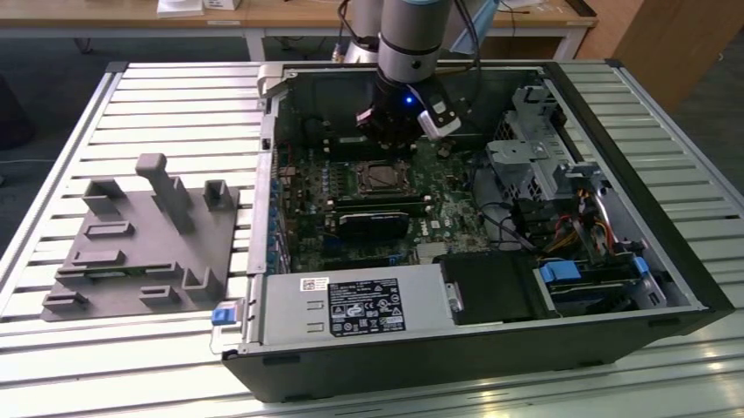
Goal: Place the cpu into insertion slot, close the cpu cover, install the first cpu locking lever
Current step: 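Close the cpu cover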
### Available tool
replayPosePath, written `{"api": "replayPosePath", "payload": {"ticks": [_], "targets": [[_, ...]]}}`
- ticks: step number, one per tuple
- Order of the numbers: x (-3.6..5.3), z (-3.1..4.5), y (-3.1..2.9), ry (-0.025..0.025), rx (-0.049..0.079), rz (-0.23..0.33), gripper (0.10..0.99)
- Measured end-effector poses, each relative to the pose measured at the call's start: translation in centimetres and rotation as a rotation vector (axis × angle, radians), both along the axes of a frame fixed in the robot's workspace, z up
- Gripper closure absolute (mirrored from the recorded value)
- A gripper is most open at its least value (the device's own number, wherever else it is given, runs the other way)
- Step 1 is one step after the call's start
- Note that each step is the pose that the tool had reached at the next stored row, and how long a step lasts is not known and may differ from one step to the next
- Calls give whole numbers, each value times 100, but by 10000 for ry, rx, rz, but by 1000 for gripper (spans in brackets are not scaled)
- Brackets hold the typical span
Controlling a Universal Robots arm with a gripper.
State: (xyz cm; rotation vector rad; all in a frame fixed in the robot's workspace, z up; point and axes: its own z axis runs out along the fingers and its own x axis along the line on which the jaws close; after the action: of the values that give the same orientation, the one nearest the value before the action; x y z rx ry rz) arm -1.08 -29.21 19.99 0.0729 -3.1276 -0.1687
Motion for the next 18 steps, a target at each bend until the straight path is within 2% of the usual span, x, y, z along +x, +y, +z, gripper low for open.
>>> {"api": "replayPosePath", "payload": {"ticks": [4,14,18], "targets": [[0,0,1,0,-33,0,980],[0,-16,10,0,-347,0,980],[0,-37,30,2,-363,0,980]]}}
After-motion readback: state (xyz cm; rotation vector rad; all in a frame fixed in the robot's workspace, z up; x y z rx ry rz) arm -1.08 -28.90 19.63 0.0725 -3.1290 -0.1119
